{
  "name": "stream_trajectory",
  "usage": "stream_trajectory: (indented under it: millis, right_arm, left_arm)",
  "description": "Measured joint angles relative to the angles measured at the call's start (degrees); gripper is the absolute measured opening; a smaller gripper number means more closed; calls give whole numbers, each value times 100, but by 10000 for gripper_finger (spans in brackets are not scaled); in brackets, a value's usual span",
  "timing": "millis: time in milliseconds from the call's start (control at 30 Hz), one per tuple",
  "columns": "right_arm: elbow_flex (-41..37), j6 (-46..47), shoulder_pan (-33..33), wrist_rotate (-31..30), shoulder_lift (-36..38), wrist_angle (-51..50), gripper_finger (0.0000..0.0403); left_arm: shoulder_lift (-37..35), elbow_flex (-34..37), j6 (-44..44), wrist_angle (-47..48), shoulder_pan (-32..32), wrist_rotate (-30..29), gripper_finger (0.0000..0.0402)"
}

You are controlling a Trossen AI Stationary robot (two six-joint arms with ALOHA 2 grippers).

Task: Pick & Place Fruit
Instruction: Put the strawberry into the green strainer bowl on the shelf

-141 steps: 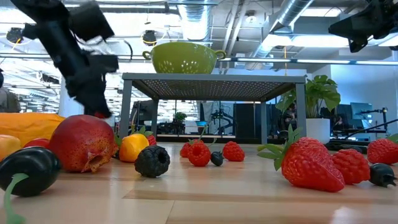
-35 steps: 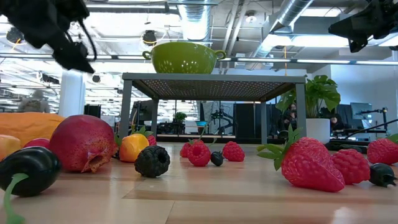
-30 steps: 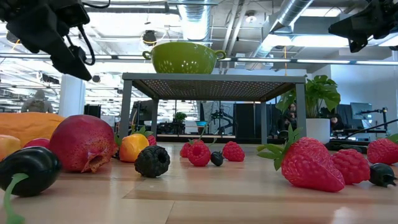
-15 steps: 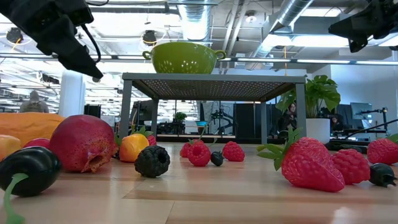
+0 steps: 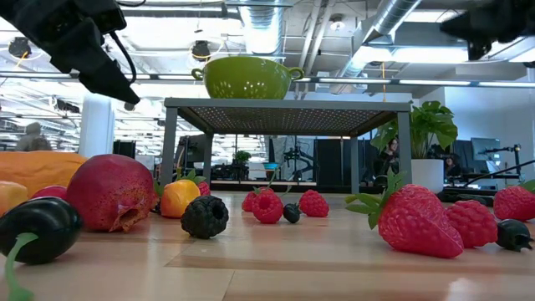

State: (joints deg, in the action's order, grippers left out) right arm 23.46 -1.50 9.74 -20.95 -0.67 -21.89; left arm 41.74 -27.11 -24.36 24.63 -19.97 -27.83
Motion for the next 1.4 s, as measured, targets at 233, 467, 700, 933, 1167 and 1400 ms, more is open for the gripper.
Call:
stream_trajectory:
  millis: [233, 467, 700, 933, 1167, 1400]
  right_arm:
    - [0, 557, 0, 2, 0, 1177, 33]
    - [8, 299, -26, 2, -152, 1755, 33]
    - [-2, 192, 88, 115, -1080, 1812, 26]
    - [0, 87, 118, 118, -2169, 2351, 5]
    - [0, 98, 207, 122, -2693, 2792, 2]
    - [0, -161, 943, 140, -3095, 3804, 1]
  left_arm:
    - [0, 0, 2, -58, 0, 0, 291]
    - [0, 0, 2, -95, 0, 2, 291]
    - [0, 0, 4, -169, 0, 2, 291]
    - [0, 0, 4, -211, 0, 3, 291]
    - [0, 0, 4, -258, 0, 2, 291]
    - [0, 0, 4, -292, 0, 4, 291]
